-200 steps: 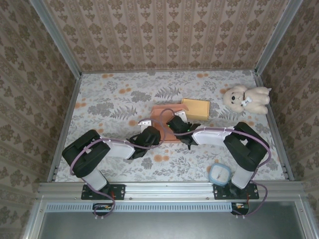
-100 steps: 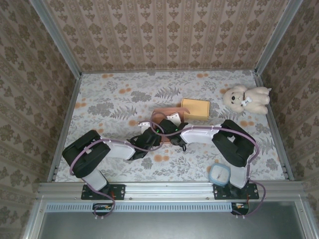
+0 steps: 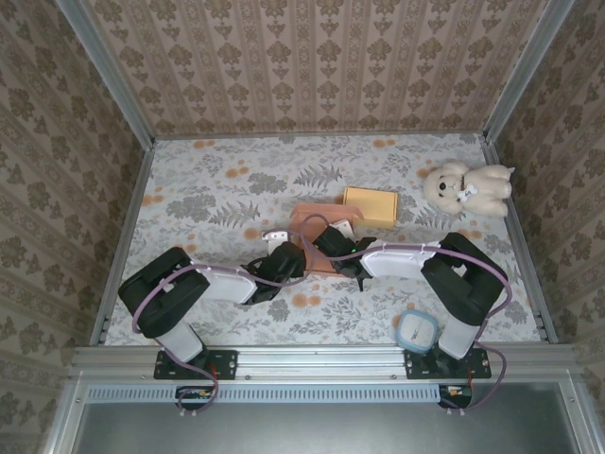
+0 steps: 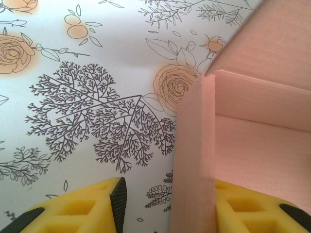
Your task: Fold the paper box
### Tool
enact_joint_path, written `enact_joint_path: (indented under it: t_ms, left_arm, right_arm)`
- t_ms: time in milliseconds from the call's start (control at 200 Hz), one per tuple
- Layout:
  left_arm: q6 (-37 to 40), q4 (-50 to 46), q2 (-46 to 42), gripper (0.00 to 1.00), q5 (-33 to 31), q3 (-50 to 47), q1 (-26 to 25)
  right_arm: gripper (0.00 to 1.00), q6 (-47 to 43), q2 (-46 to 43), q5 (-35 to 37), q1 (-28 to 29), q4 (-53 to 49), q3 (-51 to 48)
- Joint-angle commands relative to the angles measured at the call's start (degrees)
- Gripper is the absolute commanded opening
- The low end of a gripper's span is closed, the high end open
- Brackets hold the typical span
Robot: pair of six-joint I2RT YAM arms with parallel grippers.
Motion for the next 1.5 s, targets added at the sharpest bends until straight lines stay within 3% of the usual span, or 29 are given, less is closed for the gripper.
enact_joint_path:
  t_ms: [0, 145, 330, 520, 695, 825, 1050, 1260, 1495]
  left_arm:
    - [0.75, -8.32, 0.51, 0.44, -0.94, -1.12, 0.16]
    - [0.7, -8.68, 0.01, 0.44, -1.29, -1.27, 0.11]
    - [-0.26, -8.8, -0.94, 0.44, -2.39, -2.14, 0.09]
    - [-1.12, -8.88, -0.84, 0.44, -2.95, -2.42, 0.01]
    - [-1.36, -8.83, -0.79, 0.44, -3.0, -1.76, -0.14]
    - [-1.58, -8.93, -0.87, 0.44, -2.95, -1.06, -0.34]
    - [-2.29, -9.34, -2.3, 0.45, -3.91, -0.66, -0.78]
    - [-3.2, -9.25, -5.81, 0.48, -4.82, -0.7, -1.47]
    - [-4.03, -11.21, -9.0, 0.49, -6.96, -0.04, -3.3]
  right_arm:
    - [0.36, 0.02, -2.25, -8.02, -0.39, 1.95, -2.0]
    - [0.36, -0.23, -2.44, -7.41, -0.41, -0.82, -1.95]
    - [0.33, -0.32, -1.03, 2.11, -0.42, -8.41, -0.28]
    - [0.32, 0.41, 0.01, 7.39, -0.22, -12.41, 1.65]
    - [0.35, -0.24, -4.99, -4.62, -0.21, -0.75, -3.0]
    - [0.44, 1.16, -9.03, -10.07, -0.18, 5.31, -5.66]
    - [0.51, 3.92, -17.94, -12.79, -0.29, 10.58, -11.26]
    - [0.53, 4.27, -26.4, -10.22, -1.26, 9.32, -15.27]
    - [0.49, 2.08, -26.21, -14.37, -4.59, 8.24, -15.2]
